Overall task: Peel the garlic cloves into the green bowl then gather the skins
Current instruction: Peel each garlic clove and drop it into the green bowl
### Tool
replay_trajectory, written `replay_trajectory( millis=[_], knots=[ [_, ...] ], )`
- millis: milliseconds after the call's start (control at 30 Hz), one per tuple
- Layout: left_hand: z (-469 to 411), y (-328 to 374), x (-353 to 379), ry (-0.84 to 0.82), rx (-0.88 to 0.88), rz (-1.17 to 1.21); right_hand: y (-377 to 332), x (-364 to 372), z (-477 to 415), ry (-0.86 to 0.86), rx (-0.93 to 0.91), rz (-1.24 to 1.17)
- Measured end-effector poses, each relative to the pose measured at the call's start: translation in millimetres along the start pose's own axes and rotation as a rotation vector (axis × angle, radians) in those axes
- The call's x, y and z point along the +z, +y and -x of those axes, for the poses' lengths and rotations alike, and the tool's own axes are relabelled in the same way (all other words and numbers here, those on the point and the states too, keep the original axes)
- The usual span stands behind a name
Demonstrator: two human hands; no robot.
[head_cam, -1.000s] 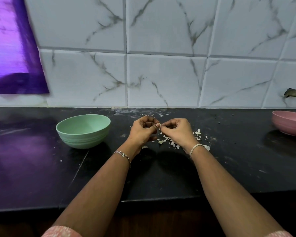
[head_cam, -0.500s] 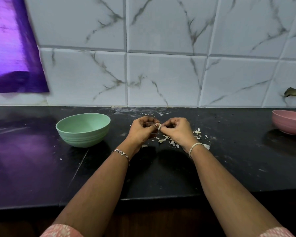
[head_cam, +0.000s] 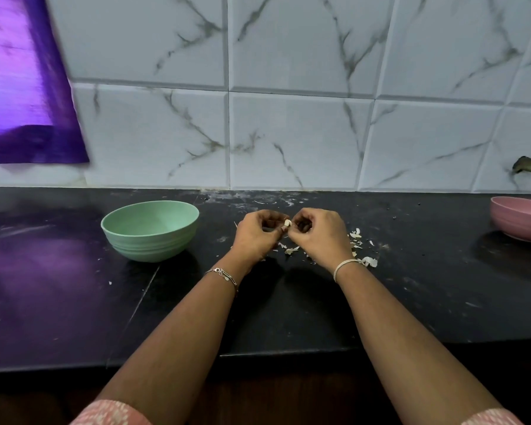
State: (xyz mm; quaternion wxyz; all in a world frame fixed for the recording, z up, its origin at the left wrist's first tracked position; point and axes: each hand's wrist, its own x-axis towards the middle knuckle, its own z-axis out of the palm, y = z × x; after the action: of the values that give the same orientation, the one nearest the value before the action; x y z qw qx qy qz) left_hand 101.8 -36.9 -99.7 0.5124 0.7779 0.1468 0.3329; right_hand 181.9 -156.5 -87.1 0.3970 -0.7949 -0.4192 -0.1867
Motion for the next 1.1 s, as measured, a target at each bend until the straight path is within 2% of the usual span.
replay_trajectory(
  millis=[133, 267, 433, 567, 700, 933, 1033, 1100],
  knots=[
    [2.5, 2.6, 1.5, -0.03, -0.01, 0.015, 1.3, -3.2, -1.1, 0.043, 0.093, 0.078],
    [5.2, 6.3, 1.2, -0.048, -0.074, 0.191, 4.6, -6.6, -1.4, 0.084, 0.215, 0.138],
    [8.3, 9.6, -1.1, -0.088, -0.128, 0.367, 10.4, -12.1, -2.0, -0.039, 0.286, 0.245],
    [7.9, 10.0, -2.4, -0.064, -0.164, 0.423, 11.9, -11.0, -1.1, -0.013, 0.287, 0.295],
    [8.1, 10.9, -3.1, -0.058, -0.174, 0.42, 13.1, -7.9, -2.4, -0.003, 0.253, 0.247],
    [7.8, 15.9, -4.3, 0.039, -0.2, 0.468, 12.0, -9.0, -1.4, 0.023, 0.261, 0.329],
    [6.1, 17.0, -5.1, 0.1, -0.205, 0.493, 11.2, -8.3, -1.3, -0.022, 0.192, 0.215],
    [3.2, 16.6, -7.4, 0.152, -0.203, 0.506, 7.7, -5.5, -0.5, -0.119, 0.084, 0.124]
  ],
)
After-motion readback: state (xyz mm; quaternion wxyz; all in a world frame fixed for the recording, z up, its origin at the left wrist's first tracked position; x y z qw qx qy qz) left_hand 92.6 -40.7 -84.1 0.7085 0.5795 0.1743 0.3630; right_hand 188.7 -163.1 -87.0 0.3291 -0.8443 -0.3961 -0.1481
